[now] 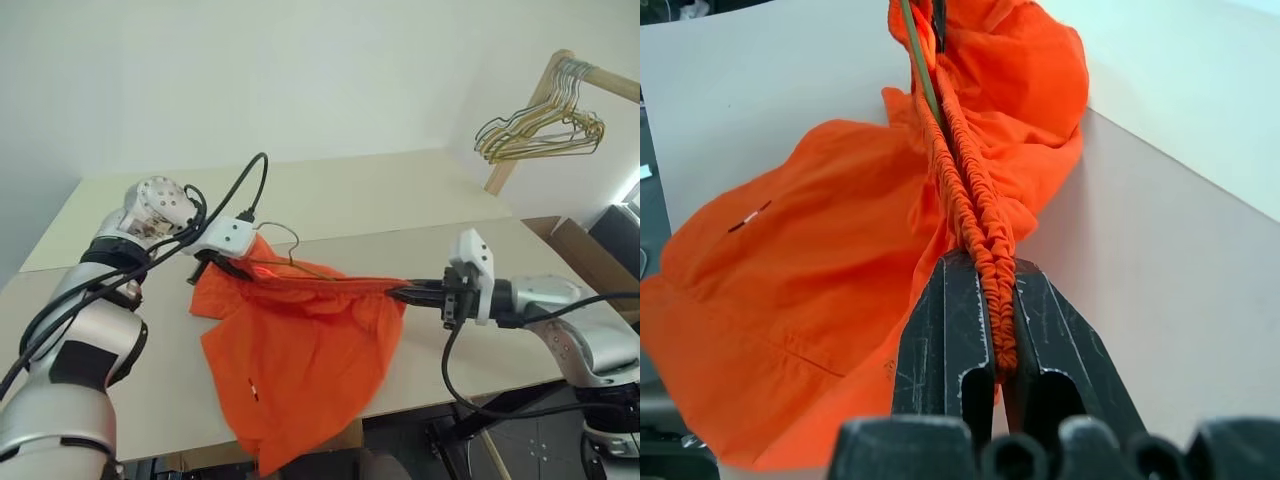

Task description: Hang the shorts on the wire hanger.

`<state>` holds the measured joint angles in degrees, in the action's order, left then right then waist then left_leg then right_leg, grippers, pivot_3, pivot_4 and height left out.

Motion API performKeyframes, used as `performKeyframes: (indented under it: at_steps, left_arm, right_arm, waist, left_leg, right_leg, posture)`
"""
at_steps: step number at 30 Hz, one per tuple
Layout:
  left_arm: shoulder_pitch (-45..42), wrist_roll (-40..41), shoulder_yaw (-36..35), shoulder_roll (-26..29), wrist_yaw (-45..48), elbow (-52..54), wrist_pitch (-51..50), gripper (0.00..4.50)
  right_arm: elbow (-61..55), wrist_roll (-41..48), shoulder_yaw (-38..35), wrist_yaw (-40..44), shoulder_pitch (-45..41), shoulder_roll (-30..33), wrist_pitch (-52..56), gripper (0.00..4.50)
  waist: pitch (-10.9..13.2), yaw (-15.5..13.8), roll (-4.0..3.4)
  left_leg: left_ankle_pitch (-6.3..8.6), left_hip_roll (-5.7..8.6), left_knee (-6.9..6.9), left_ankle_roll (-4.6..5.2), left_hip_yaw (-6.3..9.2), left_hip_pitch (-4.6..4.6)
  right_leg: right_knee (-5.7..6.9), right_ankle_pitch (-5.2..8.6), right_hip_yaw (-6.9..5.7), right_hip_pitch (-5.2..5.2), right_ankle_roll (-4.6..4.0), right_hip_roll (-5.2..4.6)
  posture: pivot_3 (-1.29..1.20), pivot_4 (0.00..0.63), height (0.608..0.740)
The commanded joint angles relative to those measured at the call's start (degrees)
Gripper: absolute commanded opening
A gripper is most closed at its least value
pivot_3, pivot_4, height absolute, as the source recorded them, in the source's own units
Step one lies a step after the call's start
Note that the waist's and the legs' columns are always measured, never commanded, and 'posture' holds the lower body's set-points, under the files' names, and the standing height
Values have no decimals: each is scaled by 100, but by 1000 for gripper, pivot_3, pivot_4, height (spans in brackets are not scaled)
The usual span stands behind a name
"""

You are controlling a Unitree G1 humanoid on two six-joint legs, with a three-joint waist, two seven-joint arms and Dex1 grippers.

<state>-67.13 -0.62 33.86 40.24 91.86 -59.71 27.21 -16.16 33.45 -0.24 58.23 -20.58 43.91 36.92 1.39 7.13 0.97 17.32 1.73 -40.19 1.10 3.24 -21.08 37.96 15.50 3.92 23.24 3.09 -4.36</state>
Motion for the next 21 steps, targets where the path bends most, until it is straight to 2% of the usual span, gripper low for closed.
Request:
performKeyframes:
  at_steps: [1, 9, 12, 16, 21]
  left_arm:
    - [-45, -328, -244, 39, 40, -298, -175, 0]
    - [-145, -484, -734, -213, 62, -479, -337, 0]
    - [-149, -476, -852, -282, 64, -479, -406, 0]
    - [-254, -365, -1003, -397, 64, -471, -572, 0]
    - [-420, -288, -1111, -527, 64, -462, -681, 0]
  right_arm:
    - [-258, 37, -175, -39, -148, 172, 72, 878]
    - [-214, -83, -267, -143, 20, 347, 88, 3639]
    - [-335, -11, -399, -215, 30, 445, 153, 3639]
    - [-980, 278, -359, -527, -363, 579, 829, 3639]
    - [-1295, 209, 553, -1445, -1740, 487, 2779, 3639]
  waist:
    - [0, 3, 0]
    - [-1, -6, 1]
    - [-1, 8, 1]
    - [-1, 11, 1]
    - [-1, 59, 0]
  left_leg:
    - [0, 0, 0, 0, 0, 0]
    - [1, -1, -2, 1, 1, -4]
    - [1, 0, -1, 1, 1, -3]
    - [1, -8, -1, 1, 1, -3]
    - [1, -17, -1, 1, 1, -2]
  right_leg:
    - [0, 0, 0, 0, 0, -2]
    - [1, 0, -3, -1, 0, -6]
    - [2, 0, -3, 0, 0, -5]
    - [2, 0, -2, 1, 0, -5]
    - [3, 0, 0, 4, 0, -3]
  posture:
    - [-157, 0, 740]
    - [-158, 0, 740]
    - [-164, 0, 740]
    - [-168, 0, 740]
    - [-172, 0, 740]
